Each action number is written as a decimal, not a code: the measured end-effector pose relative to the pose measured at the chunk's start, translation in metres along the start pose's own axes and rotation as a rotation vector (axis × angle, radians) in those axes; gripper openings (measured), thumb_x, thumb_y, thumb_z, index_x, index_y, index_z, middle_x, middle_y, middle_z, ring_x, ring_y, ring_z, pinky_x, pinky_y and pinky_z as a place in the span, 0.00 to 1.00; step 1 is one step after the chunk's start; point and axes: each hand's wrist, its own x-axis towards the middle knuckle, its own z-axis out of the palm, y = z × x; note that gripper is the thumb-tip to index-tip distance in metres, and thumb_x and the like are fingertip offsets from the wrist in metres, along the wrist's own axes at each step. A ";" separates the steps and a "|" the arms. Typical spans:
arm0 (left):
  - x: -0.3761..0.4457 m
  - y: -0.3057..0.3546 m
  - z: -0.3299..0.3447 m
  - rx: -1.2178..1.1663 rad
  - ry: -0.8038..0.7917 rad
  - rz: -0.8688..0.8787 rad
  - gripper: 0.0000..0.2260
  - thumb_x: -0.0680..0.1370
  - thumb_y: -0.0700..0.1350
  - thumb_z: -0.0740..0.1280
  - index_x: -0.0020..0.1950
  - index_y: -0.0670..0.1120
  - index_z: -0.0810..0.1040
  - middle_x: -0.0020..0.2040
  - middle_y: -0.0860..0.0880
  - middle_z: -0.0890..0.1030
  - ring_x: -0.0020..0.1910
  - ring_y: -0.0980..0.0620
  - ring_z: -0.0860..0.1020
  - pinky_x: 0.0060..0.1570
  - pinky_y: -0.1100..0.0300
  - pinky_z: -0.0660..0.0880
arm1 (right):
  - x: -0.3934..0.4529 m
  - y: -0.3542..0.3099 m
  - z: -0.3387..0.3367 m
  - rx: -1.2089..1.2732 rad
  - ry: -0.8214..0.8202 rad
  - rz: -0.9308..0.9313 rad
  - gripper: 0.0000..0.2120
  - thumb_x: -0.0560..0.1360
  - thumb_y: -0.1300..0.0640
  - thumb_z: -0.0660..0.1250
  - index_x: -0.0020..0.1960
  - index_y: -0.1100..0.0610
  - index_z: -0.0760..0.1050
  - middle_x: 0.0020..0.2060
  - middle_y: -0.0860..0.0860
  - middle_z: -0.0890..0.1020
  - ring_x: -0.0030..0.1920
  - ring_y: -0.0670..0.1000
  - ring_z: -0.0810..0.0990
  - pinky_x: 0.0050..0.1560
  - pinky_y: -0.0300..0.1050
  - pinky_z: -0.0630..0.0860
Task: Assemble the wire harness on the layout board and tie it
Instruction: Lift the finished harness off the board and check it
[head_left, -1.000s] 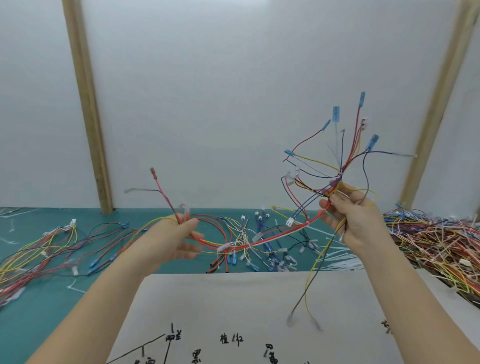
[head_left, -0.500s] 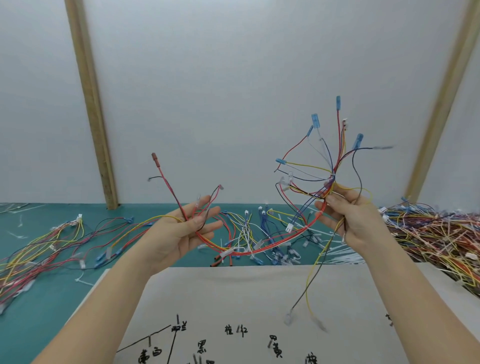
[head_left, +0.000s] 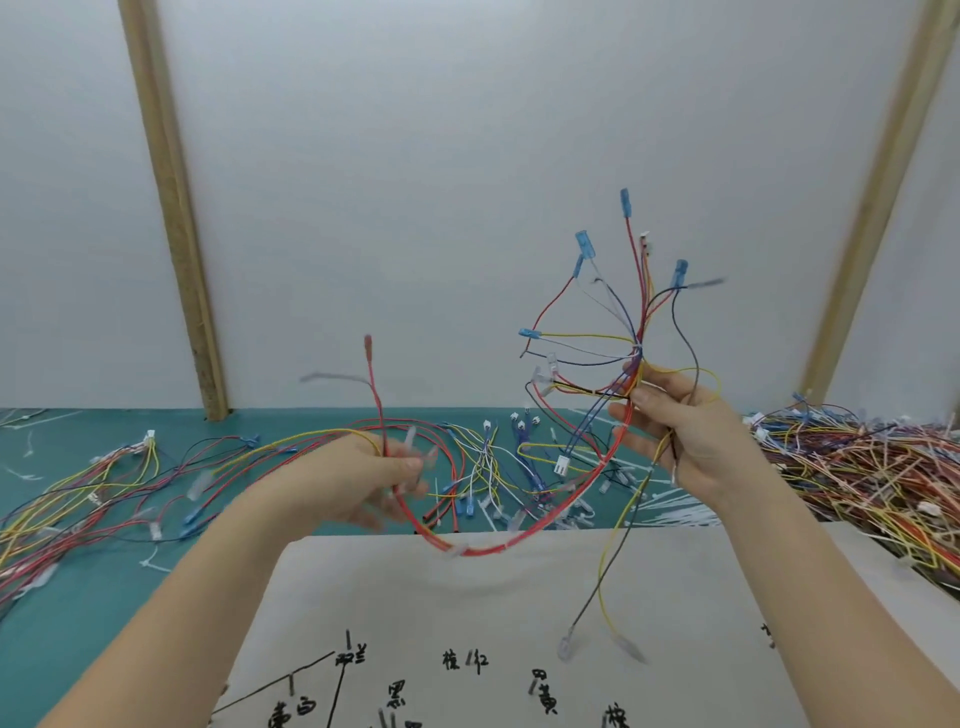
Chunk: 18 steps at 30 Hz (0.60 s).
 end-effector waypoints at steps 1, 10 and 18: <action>-0.004 0.004 -0.001 0.224 -0.047 -0.095 0.13 0.79 0.51 0.61 0.52 0.43 0.78 0.46 0.47 0.84 0.33 0.52 0.80 0.31 0.62 0.76 | 0.000 -0.001 0.002 -0.007 -0.010 0.003 0.11 0.76 0.69 0.59 0.48 0.56 0.76 0.33 0.46 0.84 0.32 0.46 0.83 0.30 0.41 0.80; -0.063 0.074 0.003 0.063 -0.950 0.028 0.36 0.68 0.75 0.51 0.41 0.46 0.84 0.36 0.50 0.84 0.32 0.55 0.81 0.28 0.66 0.74 | -0.008 -0.018 0.017 -0.063 -0.024 -0.036 0.10 0.76 0.69 0.61 0.47 0.56 0.77 0.33 0.46 0.85 0.32 0.47 0.83 0.28 0.40 0.79; -0.038 0.072 0.077 -0.446 0.051 0.446 0.12 0.78 0.41 0.60 0.53 0.59 0.73 0.54 0.59 0.77 0.51 0.58 0.77 0.50 0.63 0.74 | -0.032 -0.029 0.066 -0.413 -0.148 -0.231 0.14 0.75 0.68 0.63 0.54 0.53 0.77 0.38 0.41 0.84 0.37 0.40 0.82 0.37 0.34 0.79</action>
